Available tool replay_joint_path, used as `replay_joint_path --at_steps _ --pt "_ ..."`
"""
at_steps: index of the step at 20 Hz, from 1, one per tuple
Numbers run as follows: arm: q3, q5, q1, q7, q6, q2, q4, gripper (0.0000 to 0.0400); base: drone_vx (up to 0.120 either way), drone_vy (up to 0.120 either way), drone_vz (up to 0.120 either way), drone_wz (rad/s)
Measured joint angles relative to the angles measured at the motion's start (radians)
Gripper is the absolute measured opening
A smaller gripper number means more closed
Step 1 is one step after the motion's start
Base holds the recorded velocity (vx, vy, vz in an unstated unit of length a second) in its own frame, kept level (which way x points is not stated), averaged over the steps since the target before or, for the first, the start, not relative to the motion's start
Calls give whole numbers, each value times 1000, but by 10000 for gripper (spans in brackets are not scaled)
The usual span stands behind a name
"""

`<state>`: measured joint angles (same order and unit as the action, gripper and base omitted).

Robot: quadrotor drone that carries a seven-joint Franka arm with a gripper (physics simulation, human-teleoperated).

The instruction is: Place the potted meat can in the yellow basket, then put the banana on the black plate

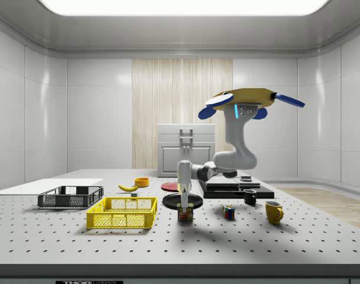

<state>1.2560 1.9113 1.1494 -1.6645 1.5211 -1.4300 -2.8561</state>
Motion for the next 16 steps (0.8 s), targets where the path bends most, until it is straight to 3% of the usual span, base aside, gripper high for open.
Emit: replay_joint_path --at_steps 9,16 --pt "73 -68 2 -9 -20 -6 -14 292 0 0 116 0" --pt "87 -84 6 -12 -15 -15 -16 292 120 0 114 0"
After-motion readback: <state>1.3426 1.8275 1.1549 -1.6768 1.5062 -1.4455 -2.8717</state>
